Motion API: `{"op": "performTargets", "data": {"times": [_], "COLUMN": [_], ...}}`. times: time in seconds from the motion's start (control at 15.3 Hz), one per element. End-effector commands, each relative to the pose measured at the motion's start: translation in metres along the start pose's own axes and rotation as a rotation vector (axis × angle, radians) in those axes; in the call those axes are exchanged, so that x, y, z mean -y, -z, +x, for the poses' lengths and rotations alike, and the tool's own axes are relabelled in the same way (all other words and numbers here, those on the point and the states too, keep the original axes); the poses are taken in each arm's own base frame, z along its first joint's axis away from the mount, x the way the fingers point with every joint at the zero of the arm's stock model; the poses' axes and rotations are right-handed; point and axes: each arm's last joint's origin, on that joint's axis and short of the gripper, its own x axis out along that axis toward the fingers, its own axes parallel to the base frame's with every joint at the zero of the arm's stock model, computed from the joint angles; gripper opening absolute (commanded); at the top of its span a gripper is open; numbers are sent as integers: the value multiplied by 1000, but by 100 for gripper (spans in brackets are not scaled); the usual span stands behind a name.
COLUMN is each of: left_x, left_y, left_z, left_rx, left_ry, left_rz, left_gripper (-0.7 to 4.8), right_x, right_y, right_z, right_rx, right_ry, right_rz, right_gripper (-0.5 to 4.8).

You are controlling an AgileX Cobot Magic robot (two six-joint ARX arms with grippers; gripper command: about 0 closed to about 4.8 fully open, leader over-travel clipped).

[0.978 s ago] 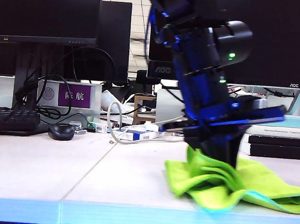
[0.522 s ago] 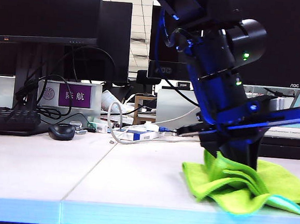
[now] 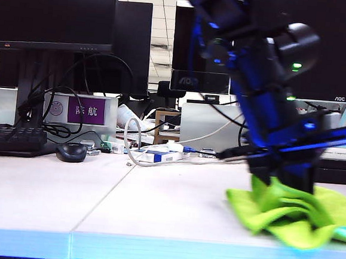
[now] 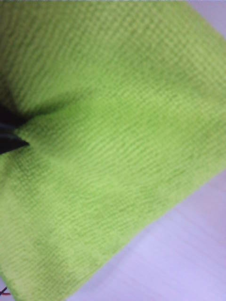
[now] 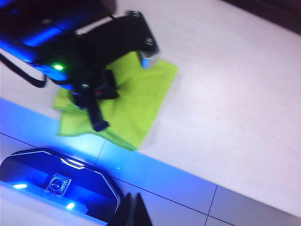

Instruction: Wipe the table from left to right using the rag.

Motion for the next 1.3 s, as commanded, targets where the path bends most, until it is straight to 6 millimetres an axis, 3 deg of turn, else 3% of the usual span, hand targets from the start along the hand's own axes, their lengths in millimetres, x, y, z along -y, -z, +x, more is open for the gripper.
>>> {"op": "performTargets", "data": {"times": [0.07, 0.72, 1.3], "left_x": [7, 36, 49], "left_y": [-9, -22, -38], "left_z": [18, 50, 54], "left_rx": [-41, -50, 12], "left_ry": [-3, 60, 119], "left_rz": [8, 45, 27], "left_gripper": [-6, -6, -6], "right_x": [0, 0, 0], "right_y": [-1, -1, -1], "right_z": [-1, -1, -1], "right_rx": [12, 12, 13], "right_ry": [-4, -4, -4], "right_rz": [8, 8, 8], "right_gripper": [-2, -1, -2]}}
